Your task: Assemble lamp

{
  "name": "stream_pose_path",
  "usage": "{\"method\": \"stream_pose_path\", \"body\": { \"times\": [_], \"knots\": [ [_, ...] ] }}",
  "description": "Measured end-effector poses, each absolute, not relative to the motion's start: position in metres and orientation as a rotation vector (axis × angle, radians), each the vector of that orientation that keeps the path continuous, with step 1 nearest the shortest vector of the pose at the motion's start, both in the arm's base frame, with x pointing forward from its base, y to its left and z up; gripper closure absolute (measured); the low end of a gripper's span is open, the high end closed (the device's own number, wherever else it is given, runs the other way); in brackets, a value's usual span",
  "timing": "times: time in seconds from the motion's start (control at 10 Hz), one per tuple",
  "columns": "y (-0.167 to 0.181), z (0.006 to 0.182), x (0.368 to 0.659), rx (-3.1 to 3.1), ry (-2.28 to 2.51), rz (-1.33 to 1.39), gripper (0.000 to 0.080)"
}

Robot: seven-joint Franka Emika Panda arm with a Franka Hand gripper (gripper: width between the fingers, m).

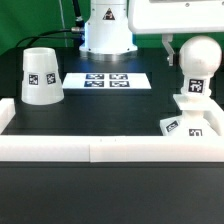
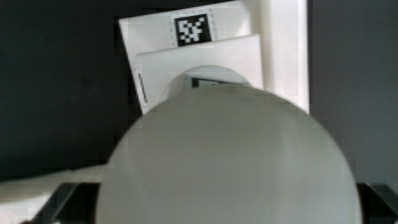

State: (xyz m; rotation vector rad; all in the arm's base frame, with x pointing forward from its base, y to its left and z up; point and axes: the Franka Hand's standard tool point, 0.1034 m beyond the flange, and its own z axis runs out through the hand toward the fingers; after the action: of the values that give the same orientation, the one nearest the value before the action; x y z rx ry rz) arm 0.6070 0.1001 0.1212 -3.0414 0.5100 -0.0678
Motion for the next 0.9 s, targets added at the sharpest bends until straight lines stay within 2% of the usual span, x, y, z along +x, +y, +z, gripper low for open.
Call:
{"method": "stream_pose_path", "body": {
  "times": [0.9],
  "knots": [
    [0.1018,0.1177,0.6035,-2.586,1.561,0.041,0.0222]
  ]
}}
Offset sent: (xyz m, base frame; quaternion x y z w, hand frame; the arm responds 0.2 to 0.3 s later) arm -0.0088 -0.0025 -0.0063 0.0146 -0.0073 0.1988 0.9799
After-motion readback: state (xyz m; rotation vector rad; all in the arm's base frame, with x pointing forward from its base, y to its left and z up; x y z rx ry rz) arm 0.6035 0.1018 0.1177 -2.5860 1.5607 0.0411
